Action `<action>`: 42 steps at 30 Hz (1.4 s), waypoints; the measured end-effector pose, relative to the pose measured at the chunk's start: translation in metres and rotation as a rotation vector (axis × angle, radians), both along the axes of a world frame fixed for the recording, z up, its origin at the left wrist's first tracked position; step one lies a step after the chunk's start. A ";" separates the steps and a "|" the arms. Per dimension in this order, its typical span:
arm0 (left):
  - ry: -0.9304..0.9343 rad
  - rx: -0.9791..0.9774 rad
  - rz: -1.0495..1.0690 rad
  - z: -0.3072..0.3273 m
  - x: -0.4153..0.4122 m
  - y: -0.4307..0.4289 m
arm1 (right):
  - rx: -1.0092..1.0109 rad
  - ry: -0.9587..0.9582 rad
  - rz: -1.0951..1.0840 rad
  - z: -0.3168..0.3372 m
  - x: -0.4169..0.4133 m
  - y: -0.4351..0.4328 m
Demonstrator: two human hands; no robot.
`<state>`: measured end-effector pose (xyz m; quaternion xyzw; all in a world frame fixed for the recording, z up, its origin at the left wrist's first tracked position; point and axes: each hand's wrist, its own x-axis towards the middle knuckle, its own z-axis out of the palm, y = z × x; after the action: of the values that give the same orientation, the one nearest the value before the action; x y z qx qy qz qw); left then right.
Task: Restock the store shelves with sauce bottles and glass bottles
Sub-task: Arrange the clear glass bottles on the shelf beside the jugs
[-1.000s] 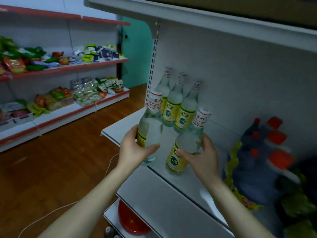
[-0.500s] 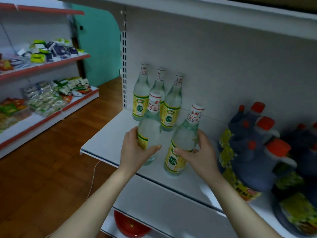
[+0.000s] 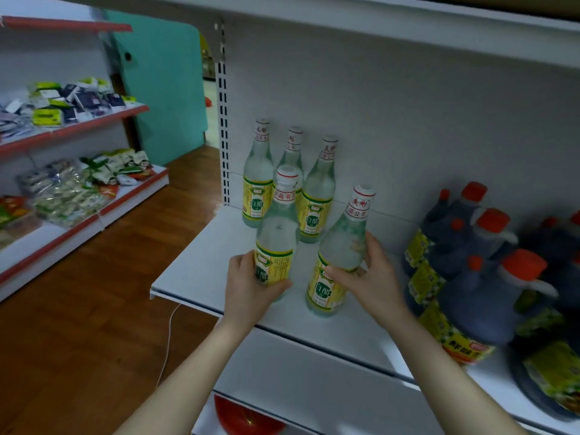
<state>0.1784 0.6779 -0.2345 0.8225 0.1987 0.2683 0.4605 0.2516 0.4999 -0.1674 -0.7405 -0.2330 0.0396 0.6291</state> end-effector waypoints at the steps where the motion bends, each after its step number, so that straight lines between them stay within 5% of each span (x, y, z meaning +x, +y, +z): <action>1: -0.013 -0.020 -0.035 -0.001 0.001 0.001 | 0.001 0.002 0.002 0.000 0.001 0.002; 6: 0.000 -0.099 -0.137 -0.002 -0.003 0.010 | 0.019 0.003 0.004 -0.002 0.007 0.012; 18: -0.034 -0.124 0.098 0.003 0.031 0.064 | -0.005 -0.028 0.001 -0.001 0.015 0.027; 42: -0.014 -0.179 0.056 0.006 0.071 0.084 | -0.001 -0.027 0.039 -0.003 0.022 0.032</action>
<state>0.2496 0.7616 -0.2282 0.7703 0.2414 0.2679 0.5258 0.2734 0.5317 -0.1708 -0.7367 -0.2560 0.0418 0.6245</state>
